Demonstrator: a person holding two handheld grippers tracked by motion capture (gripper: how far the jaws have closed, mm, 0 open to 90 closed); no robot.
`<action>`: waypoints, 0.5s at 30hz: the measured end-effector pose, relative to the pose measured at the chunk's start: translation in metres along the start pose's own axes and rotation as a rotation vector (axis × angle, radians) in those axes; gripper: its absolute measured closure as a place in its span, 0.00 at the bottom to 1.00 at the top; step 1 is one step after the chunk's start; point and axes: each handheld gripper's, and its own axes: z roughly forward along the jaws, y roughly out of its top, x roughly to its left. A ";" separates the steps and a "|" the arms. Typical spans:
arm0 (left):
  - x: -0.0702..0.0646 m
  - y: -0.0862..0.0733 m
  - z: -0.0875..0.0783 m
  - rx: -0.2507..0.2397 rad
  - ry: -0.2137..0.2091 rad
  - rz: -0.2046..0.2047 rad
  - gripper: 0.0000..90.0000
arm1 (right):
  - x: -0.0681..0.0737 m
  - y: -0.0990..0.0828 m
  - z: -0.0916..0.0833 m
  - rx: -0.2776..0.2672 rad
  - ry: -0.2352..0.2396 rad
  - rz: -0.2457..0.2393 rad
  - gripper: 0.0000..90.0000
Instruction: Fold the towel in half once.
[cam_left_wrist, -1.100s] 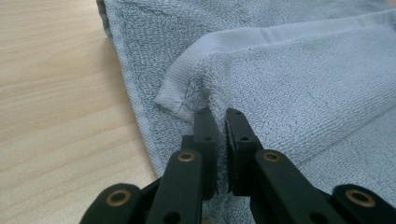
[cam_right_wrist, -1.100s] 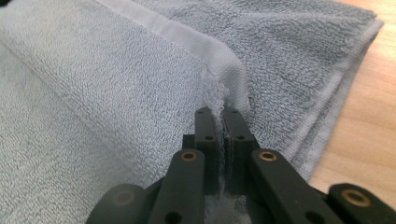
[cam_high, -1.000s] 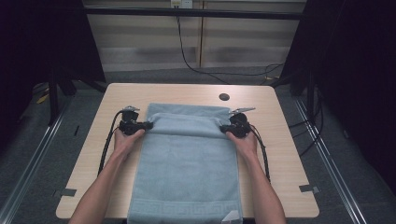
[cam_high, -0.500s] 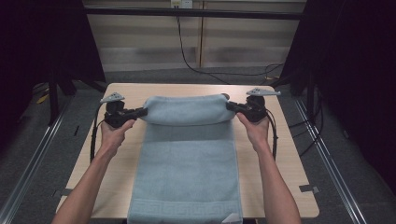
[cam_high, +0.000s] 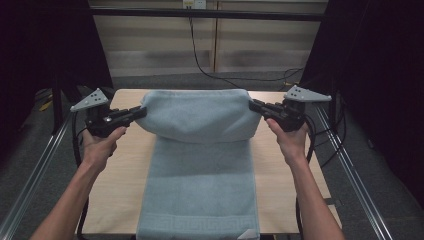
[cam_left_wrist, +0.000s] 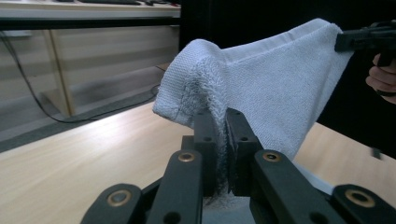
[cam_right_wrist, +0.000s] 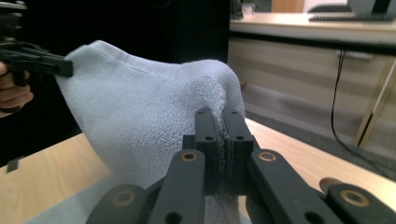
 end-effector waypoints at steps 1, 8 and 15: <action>-0.004 -0.002 -0.004 -0.011 -0.010 -0.005 0.94 | 0.005 0.001 -0.005 -0.009 0.006 -0.013 0.97; -0.023 -0.044 -0.021 0.036 -0.045 -0.022 0.94 | 0.036 -0.023 -0.034 0.039 0.040 -0.046 0.97; -0.034 -0.111 -0.016 0.133 -0.104 -0.057 0.93 | 0.051 -0.103 -0.043 0.208 0.076 0.029 0.96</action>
